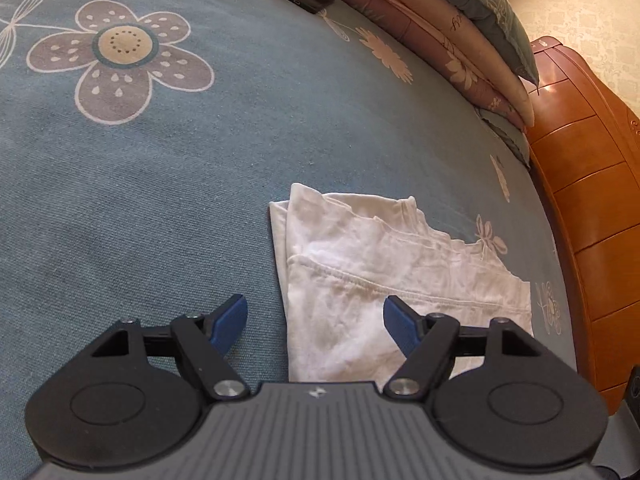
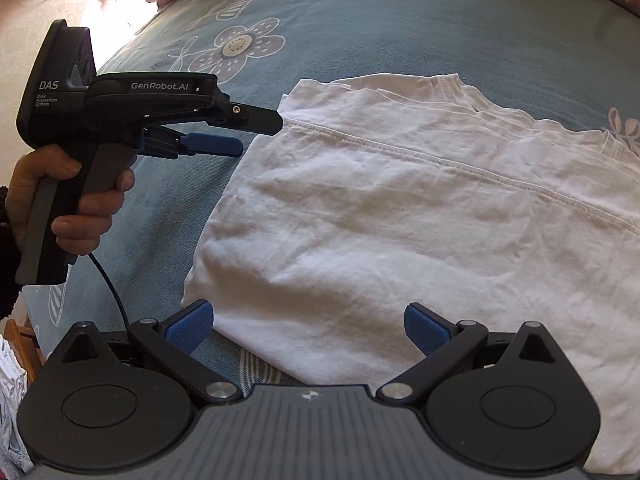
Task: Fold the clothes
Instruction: 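Lower the left gripper onto the shirt's end edge and close it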
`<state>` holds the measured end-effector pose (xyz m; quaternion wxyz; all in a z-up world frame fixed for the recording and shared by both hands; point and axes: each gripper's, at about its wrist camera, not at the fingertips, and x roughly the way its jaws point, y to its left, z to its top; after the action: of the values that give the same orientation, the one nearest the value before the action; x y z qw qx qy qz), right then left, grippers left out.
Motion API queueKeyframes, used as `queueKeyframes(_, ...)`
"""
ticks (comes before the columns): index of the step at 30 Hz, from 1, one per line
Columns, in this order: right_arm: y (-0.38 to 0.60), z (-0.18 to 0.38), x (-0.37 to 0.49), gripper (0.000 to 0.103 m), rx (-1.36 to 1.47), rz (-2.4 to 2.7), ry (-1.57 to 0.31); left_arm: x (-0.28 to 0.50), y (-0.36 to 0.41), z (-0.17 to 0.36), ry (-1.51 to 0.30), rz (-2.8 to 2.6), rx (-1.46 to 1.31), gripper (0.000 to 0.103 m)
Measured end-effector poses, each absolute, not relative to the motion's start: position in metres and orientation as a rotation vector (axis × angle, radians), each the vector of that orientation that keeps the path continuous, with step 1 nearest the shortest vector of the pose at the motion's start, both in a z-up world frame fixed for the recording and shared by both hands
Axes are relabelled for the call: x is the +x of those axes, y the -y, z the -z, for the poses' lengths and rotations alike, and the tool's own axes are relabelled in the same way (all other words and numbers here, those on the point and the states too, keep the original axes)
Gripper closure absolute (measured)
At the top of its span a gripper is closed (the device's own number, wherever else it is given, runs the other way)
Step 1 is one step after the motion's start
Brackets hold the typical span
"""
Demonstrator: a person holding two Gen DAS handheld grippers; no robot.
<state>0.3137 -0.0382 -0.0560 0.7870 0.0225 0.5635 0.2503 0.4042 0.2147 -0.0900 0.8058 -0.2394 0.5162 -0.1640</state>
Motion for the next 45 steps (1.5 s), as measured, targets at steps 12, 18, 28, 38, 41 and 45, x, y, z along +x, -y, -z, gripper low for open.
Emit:
queueKeyframes(12, 0.049, 0.064, 0.338, 0.0, 0.098, -0.479, -1.206, 0.461, -0.21, 0.107, -1.124, 0.484, -0.568, 0.029)
queueKeyframes(18, 0.053, 0.064, 0.345, 0.0, 0.113, -0.461, -1.197, 0.473, -0.216, 0.118, -1.129, 0.541, -0.664, 0.028)
queueKeyframes(28, 0.05, 0.066, 0.346, 0.0, 0.112, -0.466, -1.193, 0.459, -0.238, 0.143, -1.112, 0.565, -0.92, 0.026)
queueKeyframes(38, 0.035, 0.056, 0.339, 0.0, 0.049, -0.494, -1.141, 0.469, -0.237, 0.139, -1.134, 0.49, -0.785, 0.092)
queueKeyframes(41, 0.027, 0.055, 0.336, 0.0, -0.001, -0.5, -1.119, 0.468, -0.236, 0.135, -1.133, 0.478, -0.769, 0.094)
queueKeyframes(45, 0.007, 0.053, 0.328, 0.003, -0.11, -0.527, -1.083, 0.467, -0.234, 0.123, -1.112, 0.497, -0.792, 0.096)
